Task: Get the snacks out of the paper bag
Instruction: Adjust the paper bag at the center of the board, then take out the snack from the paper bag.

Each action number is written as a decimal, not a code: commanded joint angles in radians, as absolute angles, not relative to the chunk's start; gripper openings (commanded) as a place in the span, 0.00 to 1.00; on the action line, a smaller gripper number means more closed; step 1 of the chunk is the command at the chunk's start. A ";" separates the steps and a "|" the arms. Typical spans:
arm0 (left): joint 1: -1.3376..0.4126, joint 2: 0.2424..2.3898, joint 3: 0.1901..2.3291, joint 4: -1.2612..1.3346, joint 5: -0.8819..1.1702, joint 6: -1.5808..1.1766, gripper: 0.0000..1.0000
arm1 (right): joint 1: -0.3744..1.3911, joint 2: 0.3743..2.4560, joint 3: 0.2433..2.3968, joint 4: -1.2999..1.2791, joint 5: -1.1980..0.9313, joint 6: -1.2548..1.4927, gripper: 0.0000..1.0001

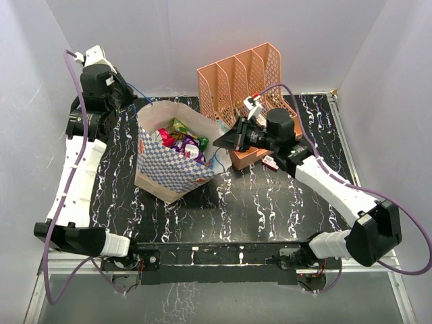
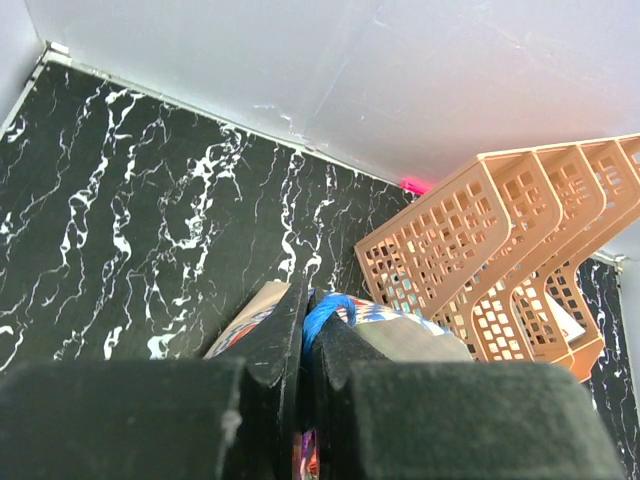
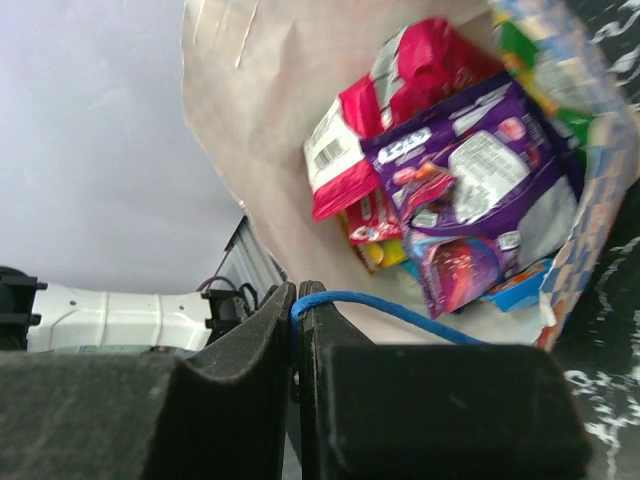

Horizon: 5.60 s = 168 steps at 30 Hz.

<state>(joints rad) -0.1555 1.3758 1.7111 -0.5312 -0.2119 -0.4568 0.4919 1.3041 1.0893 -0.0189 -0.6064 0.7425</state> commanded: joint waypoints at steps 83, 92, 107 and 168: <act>-0.214 1.062 1.154 0.034 0.877 -0.728 0.00 | 1.078 1.628 1.290 -0.100 -0.207 0.478 0.48; -0.259 1.048 1.077 0.155 0.915 -0.844 0.00 | 1.092 1.633 1.208 -0.018 -0.267 0.518 0.48; -0.288 1.028 1.066 0.153 0.905 -0.852 0.00 | 0.882 1.343 1.018 -0.073 0.033 0.598 0.60; -0.319 0.977 1.201 -0.210 0.519 -0.631 0.00 | 0.924 1.651 1.238 0.306 0.242 0.545 0.07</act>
